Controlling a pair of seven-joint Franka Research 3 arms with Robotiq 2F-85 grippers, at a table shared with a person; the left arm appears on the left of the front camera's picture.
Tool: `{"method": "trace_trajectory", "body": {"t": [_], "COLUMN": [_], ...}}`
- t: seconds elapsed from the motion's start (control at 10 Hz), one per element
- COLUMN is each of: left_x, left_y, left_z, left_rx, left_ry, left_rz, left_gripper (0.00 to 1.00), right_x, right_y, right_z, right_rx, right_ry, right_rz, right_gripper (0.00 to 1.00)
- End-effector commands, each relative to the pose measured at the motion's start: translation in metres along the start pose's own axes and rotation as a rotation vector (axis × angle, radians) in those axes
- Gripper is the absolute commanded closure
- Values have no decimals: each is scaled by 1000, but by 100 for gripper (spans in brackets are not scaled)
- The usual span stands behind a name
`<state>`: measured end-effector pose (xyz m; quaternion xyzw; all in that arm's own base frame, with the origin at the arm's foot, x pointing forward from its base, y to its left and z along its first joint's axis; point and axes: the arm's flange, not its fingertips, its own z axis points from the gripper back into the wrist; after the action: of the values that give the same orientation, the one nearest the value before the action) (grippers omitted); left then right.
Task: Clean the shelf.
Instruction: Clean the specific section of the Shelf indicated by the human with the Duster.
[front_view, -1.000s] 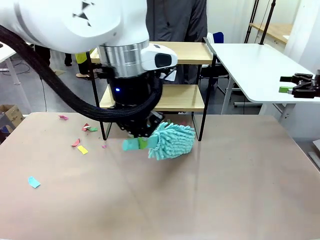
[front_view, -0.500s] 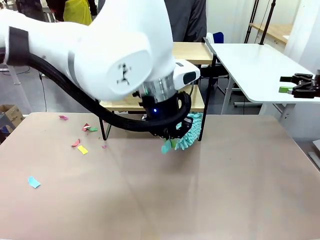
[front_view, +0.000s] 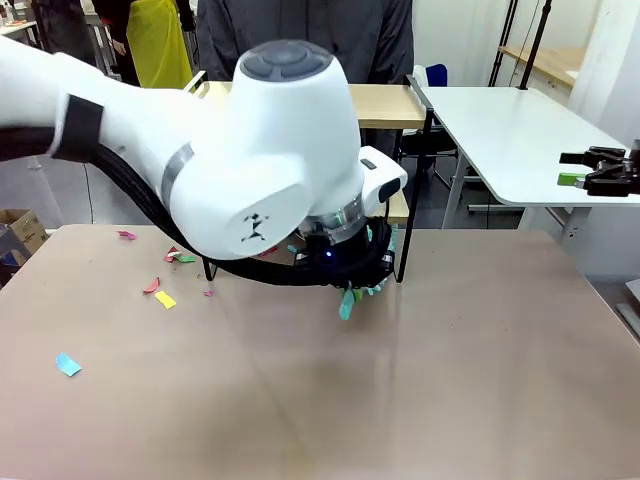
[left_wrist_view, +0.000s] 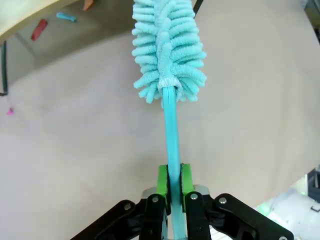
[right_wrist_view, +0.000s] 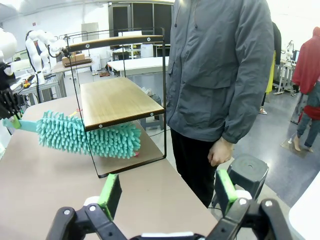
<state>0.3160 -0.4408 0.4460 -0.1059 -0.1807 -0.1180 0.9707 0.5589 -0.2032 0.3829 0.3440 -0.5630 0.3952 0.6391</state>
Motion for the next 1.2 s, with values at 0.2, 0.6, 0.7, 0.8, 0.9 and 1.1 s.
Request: {"method": "trace_trajectory", "body": {"t": [0.2, 0.6, 0.7, 0.8, 0.9, 1.1], "left_x": [14, 17, 16, 17, 15, 19], "left_y": [-17, -26, -24, -23, -21, -19], "left_z": [-54, -92, -97, -100, -103, -97], "left_rx": [2, 0, 6, 15, 21, 39], "left_ry": [-94, -55, -38, -23, -19, 90], "left_rz": [95, 116, 123, 131, 151, 170], "left_gripper": [87, 87, 87, 87, 87, 87], "right_x": [3, 3, 3, 3, 3, 3], "right_y": [0, 0, 0, 0, 0, 0], "right_z": [-2, -2, -2, -2, -2, -2], "right_rx": [2, 2, 2, 2, 2, 2], "right_ry": [-3, -3, -3, -3, -3, -3], "right_rz": [6, 6, 6, 6, 6, 6], "right_gripper": [0, 0, 0, 0, 0, 0]}}
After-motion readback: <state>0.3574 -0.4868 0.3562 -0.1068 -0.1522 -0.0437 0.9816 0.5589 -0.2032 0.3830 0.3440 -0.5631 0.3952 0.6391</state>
